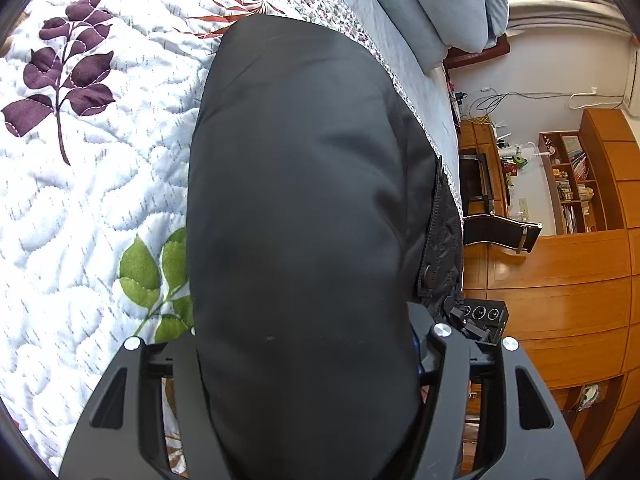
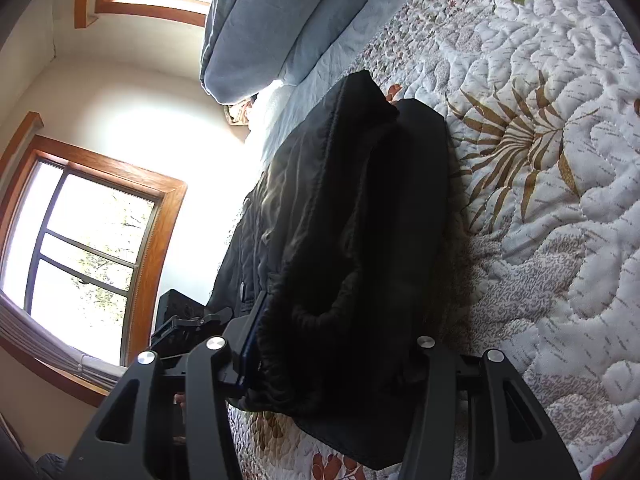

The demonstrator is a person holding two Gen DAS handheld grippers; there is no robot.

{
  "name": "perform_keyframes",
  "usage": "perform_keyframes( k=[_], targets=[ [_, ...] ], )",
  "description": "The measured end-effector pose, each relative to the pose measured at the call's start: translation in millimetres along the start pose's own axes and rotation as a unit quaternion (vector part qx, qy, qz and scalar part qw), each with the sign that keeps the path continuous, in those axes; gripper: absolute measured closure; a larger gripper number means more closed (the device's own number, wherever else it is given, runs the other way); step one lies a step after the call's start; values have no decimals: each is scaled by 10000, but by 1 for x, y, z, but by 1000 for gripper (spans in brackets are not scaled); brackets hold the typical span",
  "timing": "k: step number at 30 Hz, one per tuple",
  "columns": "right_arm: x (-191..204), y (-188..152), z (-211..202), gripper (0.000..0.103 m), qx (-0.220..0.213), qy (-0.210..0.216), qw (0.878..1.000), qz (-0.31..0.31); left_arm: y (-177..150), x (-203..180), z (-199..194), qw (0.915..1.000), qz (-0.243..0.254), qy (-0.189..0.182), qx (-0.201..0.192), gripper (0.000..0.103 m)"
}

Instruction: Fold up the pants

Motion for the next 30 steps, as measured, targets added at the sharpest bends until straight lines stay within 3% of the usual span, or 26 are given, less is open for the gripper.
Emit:
perform_keyframes(
  k=[19, 25, 30],
  targets=[
    [-10, -14, -17, 52, -38, 0, 10000, 74, -8, 6, 2, 9999, -97, -110, -37, 39],
    [-9, -16, -19, 34, -99, -34, 9999, 115, -8, 10, 2, 9999, -131, -35, -51, 27],
    [-15, -17, -32, 33, -161, -2, 9995, 281, -8, 13, -4, 9999, -142, 2, -78, 24]
  ],
)
Point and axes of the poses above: each gripper's, at about its wrist camera, not at the fingertips, and z roughly the way its jaws point, x to its left, y to its top, the point moved 10 cm from there along z, roughly the way its jaws point, and after that the axes turned 3 degrees about x, right-handed, at the moved point
